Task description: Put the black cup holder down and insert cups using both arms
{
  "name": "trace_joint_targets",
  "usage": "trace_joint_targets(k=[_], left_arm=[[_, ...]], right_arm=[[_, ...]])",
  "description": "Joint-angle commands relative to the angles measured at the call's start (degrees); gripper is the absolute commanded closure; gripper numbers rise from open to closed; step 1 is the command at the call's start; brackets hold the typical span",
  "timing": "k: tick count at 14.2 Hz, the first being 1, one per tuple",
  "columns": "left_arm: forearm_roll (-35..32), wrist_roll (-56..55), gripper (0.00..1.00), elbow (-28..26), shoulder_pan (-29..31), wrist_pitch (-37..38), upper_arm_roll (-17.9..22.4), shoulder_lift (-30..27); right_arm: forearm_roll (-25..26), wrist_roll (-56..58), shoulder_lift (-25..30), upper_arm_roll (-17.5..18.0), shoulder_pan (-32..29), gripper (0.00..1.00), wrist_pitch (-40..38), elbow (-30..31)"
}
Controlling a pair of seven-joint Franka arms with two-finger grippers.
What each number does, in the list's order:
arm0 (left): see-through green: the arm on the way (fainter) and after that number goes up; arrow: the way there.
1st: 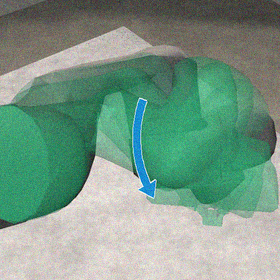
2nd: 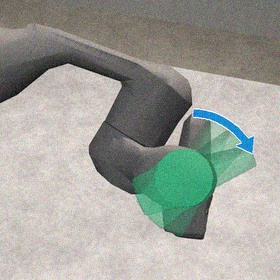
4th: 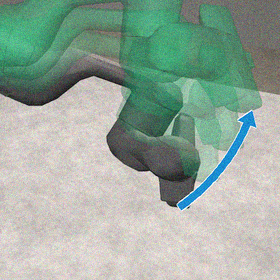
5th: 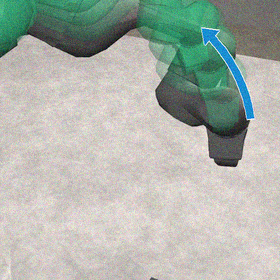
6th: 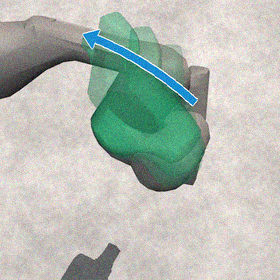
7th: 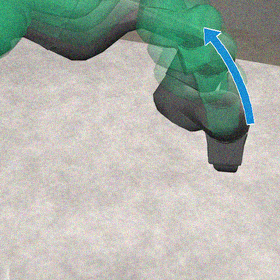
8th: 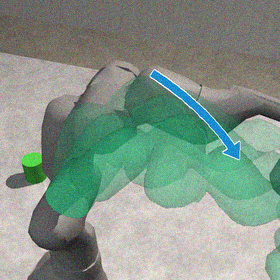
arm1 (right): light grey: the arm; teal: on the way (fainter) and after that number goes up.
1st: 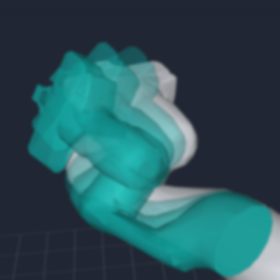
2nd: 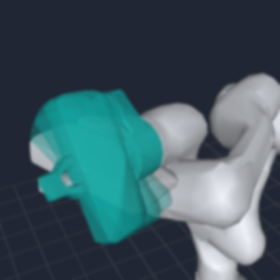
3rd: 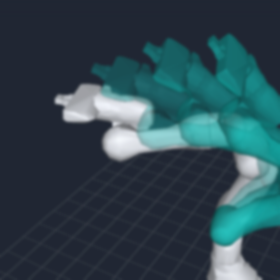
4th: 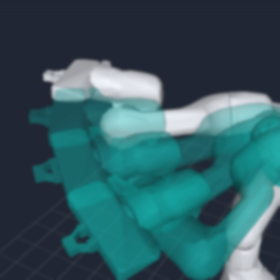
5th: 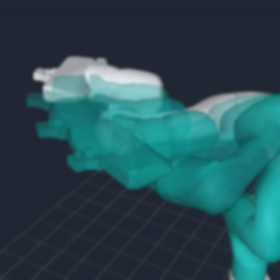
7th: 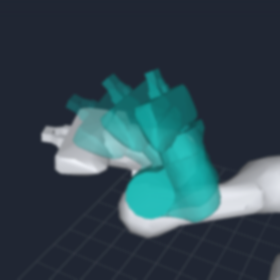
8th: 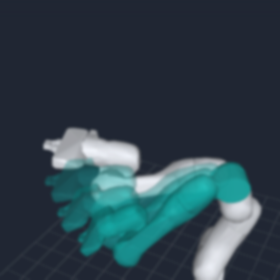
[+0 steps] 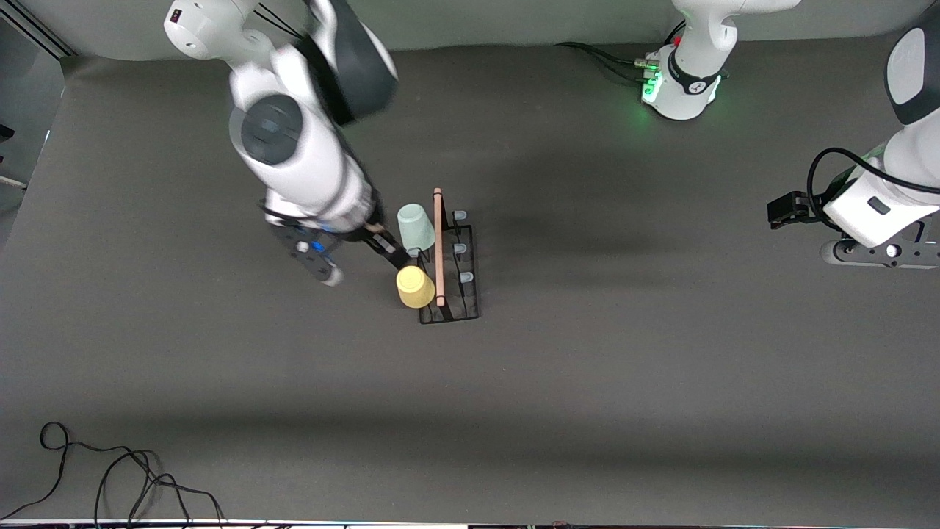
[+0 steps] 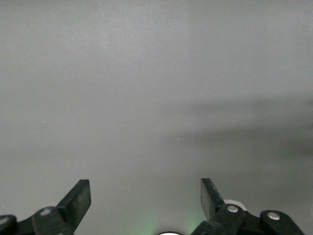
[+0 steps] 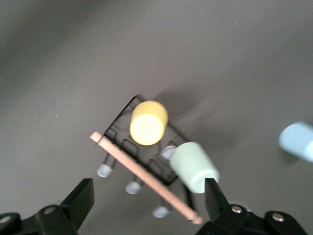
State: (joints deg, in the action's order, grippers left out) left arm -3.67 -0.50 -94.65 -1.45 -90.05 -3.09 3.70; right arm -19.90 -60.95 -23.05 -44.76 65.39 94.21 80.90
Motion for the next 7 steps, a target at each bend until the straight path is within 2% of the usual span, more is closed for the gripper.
trace_joint_targets(k=[1, 3, 4, 5, 7], left_arm=[[0.06, -0.12, 0.00, 0.87, 0.14, 0.58, -0.16, 0.25], [0.06, -0.12, 0.00, 0.87, 0.14, 0.58, -0.16, 0.25], [0.06, -0.12, 0.00, 0.87, 0.14, 0.58, -0.16, 0.25], [-0.02, -0.12, 0.00, 0.87, 0.14, 0.58, -0.16, 0.25], [0.06, -0.12, 0.00, 0.87, 0.14, 0.58, -0.16, 0.25]], right_arm=[[6.00, 11.96, 6.33, -1.11, 0.26, 0.00, -2.80, 2.93], [9.51, 18.81, 11.43, -1.91, 0.09, 0.00, -2.54, 6.44], [12.66, 21.98, 14.67, -1.13, -1.65, 0.00, -2.54, 8.81], [15.92, 24.54, 18.10, 1.75, -4.89, 0.00, -2.19, 11.10], [20.50, 32.87, 22.42, 12.89, -17.34, 0.00, -2.62, 13.66]])
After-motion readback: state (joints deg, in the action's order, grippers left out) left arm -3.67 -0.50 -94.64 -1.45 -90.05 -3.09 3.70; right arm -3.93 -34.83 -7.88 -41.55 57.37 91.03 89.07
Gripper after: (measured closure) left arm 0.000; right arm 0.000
